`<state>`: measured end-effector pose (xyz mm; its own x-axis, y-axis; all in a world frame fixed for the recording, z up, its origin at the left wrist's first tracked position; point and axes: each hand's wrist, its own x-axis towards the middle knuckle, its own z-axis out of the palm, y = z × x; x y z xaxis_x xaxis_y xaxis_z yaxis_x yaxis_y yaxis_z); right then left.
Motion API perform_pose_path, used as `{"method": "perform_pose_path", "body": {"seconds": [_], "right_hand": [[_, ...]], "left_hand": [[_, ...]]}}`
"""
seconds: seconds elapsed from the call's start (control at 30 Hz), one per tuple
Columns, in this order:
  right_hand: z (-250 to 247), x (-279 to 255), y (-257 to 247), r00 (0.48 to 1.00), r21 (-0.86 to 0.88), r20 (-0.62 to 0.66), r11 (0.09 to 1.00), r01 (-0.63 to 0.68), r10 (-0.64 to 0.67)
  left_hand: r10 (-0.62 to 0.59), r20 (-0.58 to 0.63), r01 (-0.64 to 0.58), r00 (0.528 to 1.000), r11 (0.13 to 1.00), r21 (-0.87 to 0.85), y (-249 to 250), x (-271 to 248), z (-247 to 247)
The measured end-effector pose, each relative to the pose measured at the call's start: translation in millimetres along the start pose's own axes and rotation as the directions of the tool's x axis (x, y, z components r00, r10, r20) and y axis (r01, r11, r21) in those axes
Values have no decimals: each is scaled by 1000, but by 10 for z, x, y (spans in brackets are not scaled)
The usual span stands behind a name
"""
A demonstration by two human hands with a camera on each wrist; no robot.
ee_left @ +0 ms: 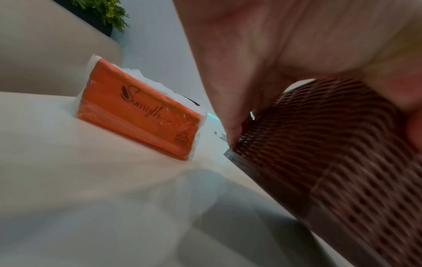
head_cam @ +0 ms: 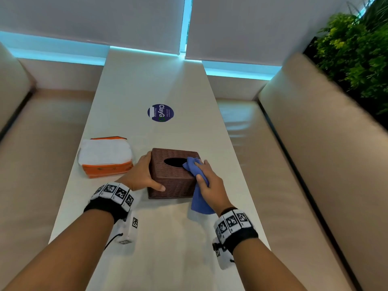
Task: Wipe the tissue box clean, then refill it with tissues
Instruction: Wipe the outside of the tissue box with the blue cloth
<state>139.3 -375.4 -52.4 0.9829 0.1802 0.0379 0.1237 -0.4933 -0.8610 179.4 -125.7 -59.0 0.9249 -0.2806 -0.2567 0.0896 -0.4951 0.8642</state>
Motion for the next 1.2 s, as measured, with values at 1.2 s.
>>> {"method": "perform_pose_path", "body": {"seconds": [1.2], "right_hand": [[-431,615,-354,934,487,280,806,-337,222]], "left_hand": [[-136,-9,64,991,524,-849,675,-119,-27]]}}
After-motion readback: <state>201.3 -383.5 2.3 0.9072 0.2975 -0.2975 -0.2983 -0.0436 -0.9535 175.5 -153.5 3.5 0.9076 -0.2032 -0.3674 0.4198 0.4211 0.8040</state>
